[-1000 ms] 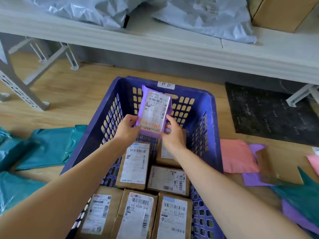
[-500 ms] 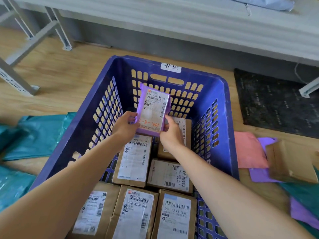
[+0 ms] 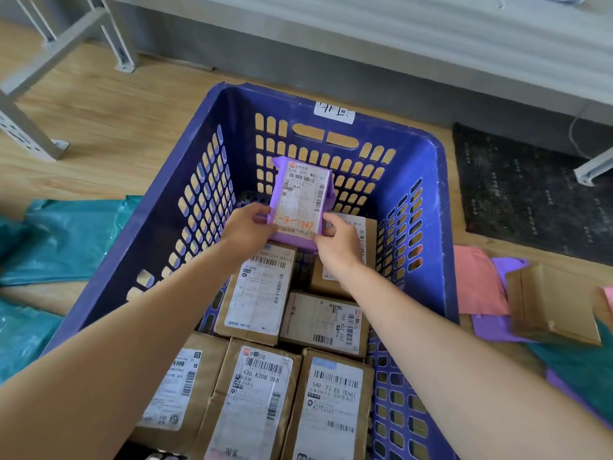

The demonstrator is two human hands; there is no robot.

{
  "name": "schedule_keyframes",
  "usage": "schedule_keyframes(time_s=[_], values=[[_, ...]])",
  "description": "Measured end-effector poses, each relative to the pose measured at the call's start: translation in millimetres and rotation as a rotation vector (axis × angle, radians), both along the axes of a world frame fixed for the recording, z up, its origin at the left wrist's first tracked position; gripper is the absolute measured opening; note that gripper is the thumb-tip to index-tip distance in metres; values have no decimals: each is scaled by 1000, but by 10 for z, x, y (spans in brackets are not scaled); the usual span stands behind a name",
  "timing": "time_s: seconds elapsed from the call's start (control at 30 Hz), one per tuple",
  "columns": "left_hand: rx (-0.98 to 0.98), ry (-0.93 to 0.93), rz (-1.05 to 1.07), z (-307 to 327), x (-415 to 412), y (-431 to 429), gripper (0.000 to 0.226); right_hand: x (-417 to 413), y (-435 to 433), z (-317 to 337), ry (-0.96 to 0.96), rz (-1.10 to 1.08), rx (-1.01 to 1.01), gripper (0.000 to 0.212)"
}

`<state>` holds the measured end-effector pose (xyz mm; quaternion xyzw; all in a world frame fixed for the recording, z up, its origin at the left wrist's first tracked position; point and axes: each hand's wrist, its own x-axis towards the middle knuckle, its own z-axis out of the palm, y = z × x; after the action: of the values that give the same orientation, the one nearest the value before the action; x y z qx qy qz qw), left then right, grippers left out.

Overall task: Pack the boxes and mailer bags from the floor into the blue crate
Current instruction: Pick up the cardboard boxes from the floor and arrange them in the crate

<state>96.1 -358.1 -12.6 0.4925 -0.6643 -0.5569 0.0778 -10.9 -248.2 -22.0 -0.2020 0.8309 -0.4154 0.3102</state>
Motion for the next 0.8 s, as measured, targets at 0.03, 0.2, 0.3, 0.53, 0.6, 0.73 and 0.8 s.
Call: schedule_keyframes(time_s=[0.03,0.2,0.3,0.53,0.6,0.73,0.8], values=[[-8,15,17,31,-1,6,28,11,2,23,-13,-16,-24,40],[-15,138,109,243,-13,41,16,51,28,188,-106,-82,-123,47],[12,159,101,343,34,73,18,98,92,343,-146,-76,-192,48],[349,274,104,363,279,200,66,191,245,569,-222,-105,-239,44],[416,344,61,362,324,318,84,217,326,628,-187,-98,-256,41],[451,456,-44,340,349,516,104,209,481,743,-119,-108,-275,47],[486,484,-67,357,359,545,105,175,560,804,-102,-108,-267,47]])
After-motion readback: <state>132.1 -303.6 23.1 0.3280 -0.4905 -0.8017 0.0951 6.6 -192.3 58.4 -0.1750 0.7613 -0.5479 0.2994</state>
